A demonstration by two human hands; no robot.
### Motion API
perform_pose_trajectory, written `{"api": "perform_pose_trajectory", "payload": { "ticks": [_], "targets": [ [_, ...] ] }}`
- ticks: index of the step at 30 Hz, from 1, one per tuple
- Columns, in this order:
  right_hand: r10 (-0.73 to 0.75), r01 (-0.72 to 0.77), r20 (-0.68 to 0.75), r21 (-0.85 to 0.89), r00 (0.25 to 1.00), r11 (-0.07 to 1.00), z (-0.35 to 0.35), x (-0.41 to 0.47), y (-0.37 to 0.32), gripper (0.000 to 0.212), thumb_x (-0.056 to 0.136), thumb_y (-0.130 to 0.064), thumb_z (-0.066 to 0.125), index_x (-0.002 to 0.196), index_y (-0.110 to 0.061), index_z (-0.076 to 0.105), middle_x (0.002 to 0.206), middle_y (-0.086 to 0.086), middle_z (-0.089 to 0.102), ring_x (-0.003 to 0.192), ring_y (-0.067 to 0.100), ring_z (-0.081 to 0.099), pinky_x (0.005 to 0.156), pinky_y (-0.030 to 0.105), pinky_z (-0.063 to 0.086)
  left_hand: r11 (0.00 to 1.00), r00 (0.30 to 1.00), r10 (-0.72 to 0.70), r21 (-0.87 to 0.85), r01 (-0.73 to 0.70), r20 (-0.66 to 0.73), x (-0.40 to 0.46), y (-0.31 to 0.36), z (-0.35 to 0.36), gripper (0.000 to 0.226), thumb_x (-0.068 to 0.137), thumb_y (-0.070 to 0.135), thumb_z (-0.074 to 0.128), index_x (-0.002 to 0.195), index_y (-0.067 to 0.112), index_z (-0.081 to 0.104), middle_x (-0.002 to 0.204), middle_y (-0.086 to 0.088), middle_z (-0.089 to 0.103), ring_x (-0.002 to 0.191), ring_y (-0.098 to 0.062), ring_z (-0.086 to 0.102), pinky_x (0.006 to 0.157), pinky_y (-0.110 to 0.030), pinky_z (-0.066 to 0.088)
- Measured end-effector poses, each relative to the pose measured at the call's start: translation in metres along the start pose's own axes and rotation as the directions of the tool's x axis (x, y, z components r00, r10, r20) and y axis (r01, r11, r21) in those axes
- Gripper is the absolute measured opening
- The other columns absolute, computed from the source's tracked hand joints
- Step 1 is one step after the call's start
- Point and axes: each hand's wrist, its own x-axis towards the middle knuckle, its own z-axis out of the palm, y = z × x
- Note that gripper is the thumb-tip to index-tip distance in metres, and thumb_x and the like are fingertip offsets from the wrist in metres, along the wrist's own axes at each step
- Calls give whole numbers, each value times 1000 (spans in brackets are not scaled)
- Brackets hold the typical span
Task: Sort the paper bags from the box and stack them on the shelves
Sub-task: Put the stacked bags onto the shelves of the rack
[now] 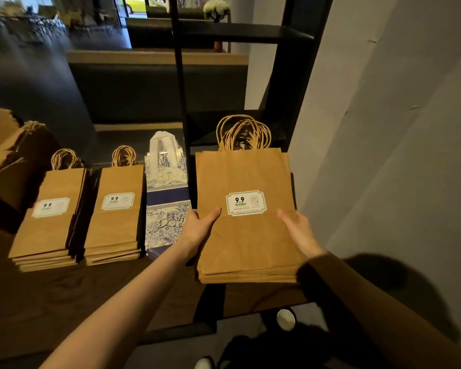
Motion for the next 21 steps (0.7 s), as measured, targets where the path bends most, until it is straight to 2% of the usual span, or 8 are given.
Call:
{"api": "perform_pose_trajectory", "payload": {
  "ticks": [3,5,7,9,11,15,18,21],
  "targets": [
    [38,-39,31,2,999,999,-1,-10,14,42,92,-33,56,129,-14,51,119,4,62,108,20,59,96,37,47,999,999,-40,16,40,4,-9,-13,-3,37,86,28,67,108,9,44,112,-11,60,101,-27,61,89,-39,50],
    [59,-59,42,7,997,998,-2,-15,22,43,91,-35,57,129,-13,52,121,6,62,110,21,60,100,42,46,998,998,-68,17,68,10,-13,-23,-4,44,85,29,69,114,7,45,118,-13,61,103,-29,61,92,-42,49],
    [70,-68,58,-22,996,997,-1,-17,27,46,91,-36,57,130,-12,52,124,7,62,113,22,59,103,45,44,995,995,-101,10,101,-5,-15,-29,-5,48,86,27,67,120,3,45,115,-11,60,100,-27,61,87,-37,50],
    [76,-72,70,-56,995,996,-1,-15,28,44,92,-34,55,129,-11,51,123,1,60,111,17,57,102,37,42,992,992,-127,2,127,-24,-15,-33,-4,46,87,26,66,120,1,46,109,-12,59,96,-27,59,82,-35,48],
    [95,-89,73,-81,993,993,-1,-9,27,40,95,-32,52,129,-11,50,118,-2,58,106,16,55,94,30,42,987,987,-157,20,158,-35,-13,-34,-3,44,86,28,67,115,2,47,106,-13,59,95,-29,60,83,-36,49],
    [135,-123,83,-134,987,983,-2,1,22,41,95,-33,52,130,-12,49,120,-1,57,110,16,53,95,31,40,979,980,-200,29,201,-14,-5,-32,-2,32,87,28,66,103,3,54,88,-11,62,80,-27,60,80,-37,49],
    [154,-138,94,-155,984,978,-3,15,16,44,93,-36,54,128,-10,52,122,5,60,112,21,56,99,35,43,968,969,-246,41,246,-7,4,-27,0,40,85,32,67,106,-1,56,101,-14,64,90,-30,62,85,-40,51],
    [180,-162,93,-167,979,972,-3,33,9,52,89,-44,58,129,-10,53,124,7,61,116,24,57,104,43,42,958,958,-284,37,283,39,17,-17,4,37,88,31,64,105,1,54,100,-8,62,75,-21,60,75,-35,48]
  ]
}}
